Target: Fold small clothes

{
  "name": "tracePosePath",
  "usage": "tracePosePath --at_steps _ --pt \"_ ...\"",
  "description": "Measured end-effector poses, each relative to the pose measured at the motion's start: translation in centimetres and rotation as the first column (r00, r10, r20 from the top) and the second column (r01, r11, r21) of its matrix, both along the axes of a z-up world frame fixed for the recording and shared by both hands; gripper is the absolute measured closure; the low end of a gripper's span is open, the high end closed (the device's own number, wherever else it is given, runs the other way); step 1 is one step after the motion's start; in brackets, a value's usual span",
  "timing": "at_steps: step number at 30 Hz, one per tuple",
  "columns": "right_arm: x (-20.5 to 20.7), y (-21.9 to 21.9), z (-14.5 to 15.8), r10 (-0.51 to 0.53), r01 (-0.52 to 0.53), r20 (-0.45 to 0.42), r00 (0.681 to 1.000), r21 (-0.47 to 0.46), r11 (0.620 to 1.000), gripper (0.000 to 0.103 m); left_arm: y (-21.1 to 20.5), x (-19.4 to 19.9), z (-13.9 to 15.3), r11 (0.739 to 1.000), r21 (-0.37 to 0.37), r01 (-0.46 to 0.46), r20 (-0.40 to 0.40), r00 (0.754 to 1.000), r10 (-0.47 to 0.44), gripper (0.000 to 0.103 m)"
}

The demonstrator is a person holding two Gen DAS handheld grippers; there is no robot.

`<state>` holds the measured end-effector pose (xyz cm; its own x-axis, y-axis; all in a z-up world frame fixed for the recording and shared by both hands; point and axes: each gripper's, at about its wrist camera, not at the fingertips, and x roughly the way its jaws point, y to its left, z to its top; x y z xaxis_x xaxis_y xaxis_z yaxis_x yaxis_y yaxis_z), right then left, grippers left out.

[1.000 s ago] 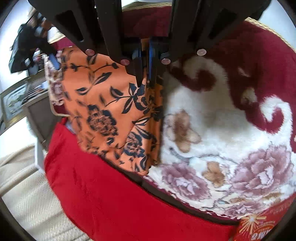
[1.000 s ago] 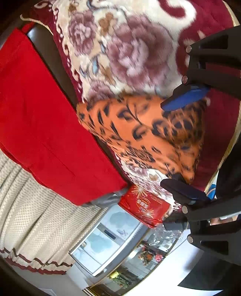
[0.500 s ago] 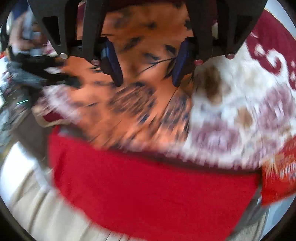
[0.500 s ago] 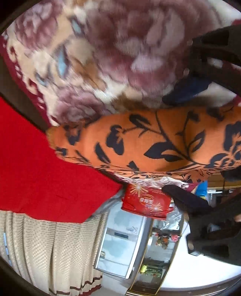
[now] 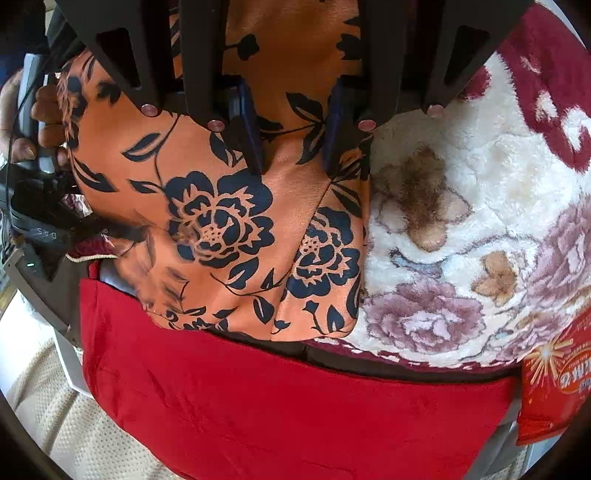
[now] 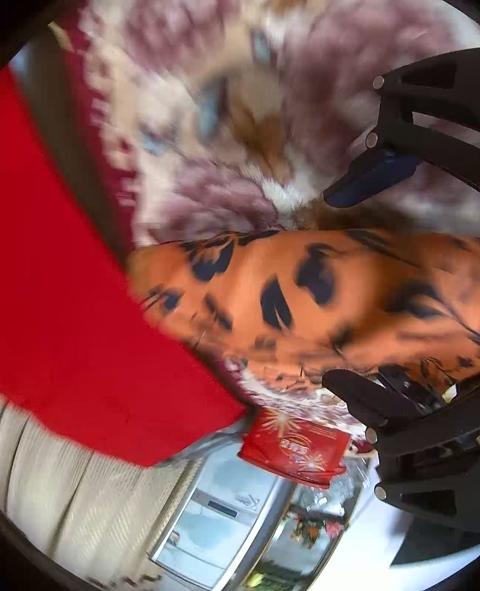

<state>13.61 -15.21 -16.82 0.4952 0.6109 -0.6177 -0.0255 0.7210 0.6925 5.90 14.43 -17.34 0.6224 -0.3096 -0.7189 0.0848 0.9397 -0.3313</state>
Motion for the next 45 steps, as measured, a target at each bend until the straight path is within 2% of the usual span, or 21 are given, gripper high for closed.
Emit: tracePosePath --at_steps 2,4,5,6,8,10,11,13,15,17,22,25,28,30,33,35,36,37,38,41,45 --pt "0.5 0.5 -0.4 0.02 -0.02 -0.024 1.0 0.023 1.0 0.066 0.6 -0.1 -0.1 1.0 -0.025 0.015 0.004 1.0 -0.015 0.068" --pt "-0.9 1.9 2.1 0.049 -0.038 0.096 0.994 -0.113 0.993 0.066 0.9 -0.2 0.0 0.999 -0.044 0.019 0.006 1.0 -0.019 0.069" --pt "-1.2 2.0 2.1 0.046 -0.033 0.11 0.993 -0.123 0.992 0.061 1.3 -0.4 0.3 0.998 -0.066 0.013 0.011 1.0 -0.013 0.069" --pt "-0.8 1.3 1.0 0.014 -0.005 0.075 0.997 -0.118 0.993 0.042 1.7 -0.8 0.9 0.996 -0.094 0.008 0.027 1.0 -0.005 0.068" --pt "-0.9 -0.2 -0.1 -0.031 0.032 0.014 0.999 -0.034 0.999 0.034 3.2 -2.5 2.4 0.989 -0.148 -0.019 0.099 0.995 0.033 0.04" --pt "-1.8 -1.4 -0.6 -0.031 0.03 0.018 0.999 0.049 0.998 0.028 4.0 -3.1 2.7 0.984 -0.171 -0.044 0.133 0.989 0.067 0.028" --pt "-2.3 -1.3 -0.6 -0.035 0.034 0.023 0.999 0.052 0.998 0.024 4.1 -2.6 2.1 0.984 -0.172 -0.045 0.111 0.992 0.065 0.028" --pt "-2.1 -0.4 -1.1 0.013 -0.014 0.017 1.0 0.051 0.999 0.023 3.4 -0.5 -0.8 0.986 -0.161 -0.033 -0.035 0.999 0.028 0.03" --pt "-1.4 2.0 -1.3 0.1 -0.1 -0.012 0.995 -0.052 0.994 0.048 3.3 0.1 -2.1 0.98 -0.196 -0.042 -0.091 0.996 0.024 0.034" --pt "-1.3 3.5 0.5 0.141 -0.138 0.01 0.99 -0.134 0.981 0.062 3.6 -0.4 -0.7 0.971 -0.234 -0.051 -0.032 0.998 0.045 0.036" --pt "-2.0 1.9 8.7 0.122 -0.078 0.201 0.972 -0.214 0.974 0.065 2.7 0.4 3.3 0.963 -0.268 -0.01 0.077 0.997 0.032 0.034" --pt "-1.6 -2.5 7.1 0.048 -0.025 0.155 0.987 -0.148 0.989 0.061 1.1 2.5 2.8 0.955 -0.296 -0.005 0.04 0.999 0.018 0.025" --pt "-0.2 -5.9 -0.4 -0.043 0.042 -0.035 0.998 -0.032 0.999 0.046 -0.3 4.7 0.3 0.933 -0.36 -0.017 -0.104 0.994 -0.022 0.025" --pt "-1.1 -6.8 -1.6 -0.043 0.043 -0.003 0.999 0.11 0.993 0.04 -0.6 5.1 -0.9 0.906 -0.424 -0.012 -0.155 0.986 -0.06 0.025" --pt "-1.4 -7.0 -0.4 0.001 -0.008 0.052 0.999 0.141 0.99 0.026 -0.6 4.8 -1.0 0.897 -0.441 -0.031 -0.137 0.99 -0.033 0.024" --pt "-0.9 -7.4 0.3 0.004 -0.012 0.075 0.997 0.111 0.994 0.026 -1.4 5.2 -1.4 0.895 -0.446 0.011 -0.134 0.988 -0.079 0.03" --pt "-0.5 -7.2 0.1 0.017 -0.024 0.069 0.997 0.111 0.993 0.026 -1.6 5.1 -1.7 0.888 -0.459 0.032 -0.147 0.983 -0.112 0.044" --pt "0.2 -6.3 -0.5 0.065 -0.069 0.041 0.997 0.112 0.991 0.029 -2.3 5.5 -2.2 0.87 -0.49 0.06 -0.159 0.975 -0.156 0.067" --pt "0.7 -5.3 -1.1 0.106 -0.107 0.018 0.994 0.09 0.99 0.045 -2.4 5.5 -1.9 0.882 -0.469 0.052 -0.153 0.978 -0.14 0.07" --pt "0.4 -2.8 -0.3 0.133 -0.131 0.035 0.99 -0.055 0.99 0.059 -3.1 5.0 1.6 0.922 -0.374 0.101 -0.053 0.99 -0.13 0.076" --pt "-0.6 -2.1 5.6 0.138 -0.118 0.167 0.976 -0.121 0.986 0.062 -3.7 6.5 7.1 0.916 -0.368 0.159 0.087 0.987 -0.136 0.077"
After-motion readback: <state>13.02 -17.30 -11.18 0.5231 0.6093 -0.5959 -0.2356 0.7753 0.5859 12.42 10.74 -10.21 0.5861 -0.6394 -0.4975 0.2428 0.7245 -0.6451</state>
